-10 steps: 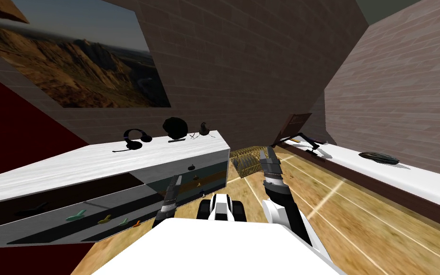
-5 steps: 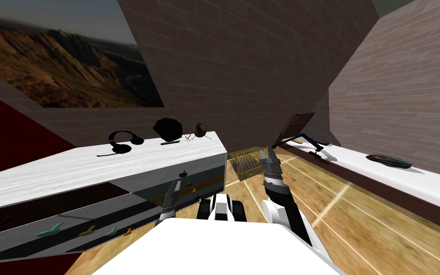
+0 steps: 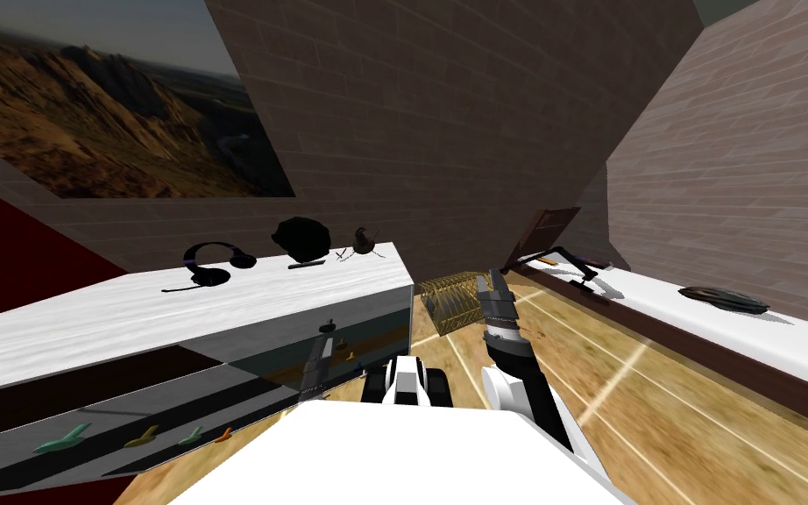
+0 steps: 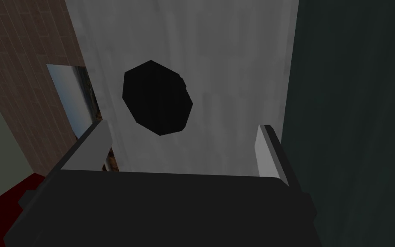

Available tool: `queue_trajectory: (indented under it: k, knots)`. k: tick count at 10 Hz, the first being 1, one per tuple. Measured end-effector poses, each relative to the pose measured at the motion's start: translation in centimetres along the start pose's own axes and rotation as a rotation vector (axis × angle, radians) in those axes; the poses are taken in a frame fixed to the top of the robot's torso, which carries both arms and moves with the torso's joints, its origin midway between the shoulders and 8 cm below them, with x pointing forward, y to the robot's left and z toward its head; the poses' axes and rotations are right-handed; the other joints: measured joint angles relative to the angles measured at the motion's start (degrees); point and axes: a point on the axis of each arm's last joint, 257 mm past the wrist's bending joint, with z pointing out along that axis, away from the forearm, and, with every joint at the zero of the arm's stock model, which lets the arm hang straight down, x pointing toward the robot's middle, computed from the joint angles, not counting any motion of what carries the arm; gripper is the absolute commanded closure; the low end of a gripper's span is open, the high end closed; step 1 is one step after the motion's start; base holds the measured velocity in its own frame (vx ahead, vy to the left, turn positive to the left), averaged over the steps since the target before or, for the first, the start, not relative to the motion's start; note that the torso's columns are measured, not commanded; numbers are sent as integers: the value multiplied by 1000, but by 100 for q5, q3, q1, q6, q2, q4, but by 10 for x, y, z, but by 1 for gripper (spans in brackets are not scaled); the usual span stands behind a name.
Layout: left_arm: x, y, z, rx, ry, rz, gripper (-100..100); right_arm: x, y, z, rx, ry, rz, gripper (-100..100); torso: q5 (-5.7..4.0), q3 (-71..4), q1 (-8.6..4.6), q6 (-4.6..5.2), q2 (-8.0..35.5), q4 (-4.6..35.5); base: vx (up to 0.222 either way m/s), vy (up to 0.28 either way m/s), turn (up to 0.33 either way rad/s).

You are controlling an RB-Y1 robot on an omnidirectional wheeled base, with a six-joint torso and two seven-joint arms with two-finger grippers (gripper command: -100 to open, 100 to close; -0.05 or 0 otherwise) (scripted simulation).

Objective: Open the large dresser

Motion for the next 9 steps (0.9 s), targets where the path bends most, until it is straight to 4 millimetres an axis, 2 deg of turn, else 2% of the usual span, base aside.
queue_trajectory:
  k: [4,5,8,9]
  knots:
    - [-15,-7,13,1,-2,3,-100,0,0,0,0,0,0,0,-1,-7,-8,0,-12,-3,35,-21,-5]
    - [-15,-6,14,0,-2,2,100,0,0,0,0,0,0,0,0,-2,-6,0,-5,-1,-25,13,12]
    - [-3,0,2,-4,0,0,100,0,0,0,0,0,0,0,-2,1,-4,1,0,3,-45,25,5]
    - [-2,0,2,-2,0,0,-100,0,0,0,0,0,0,0,-4,-9,-14,0,-16,-3,-4,-6,11]
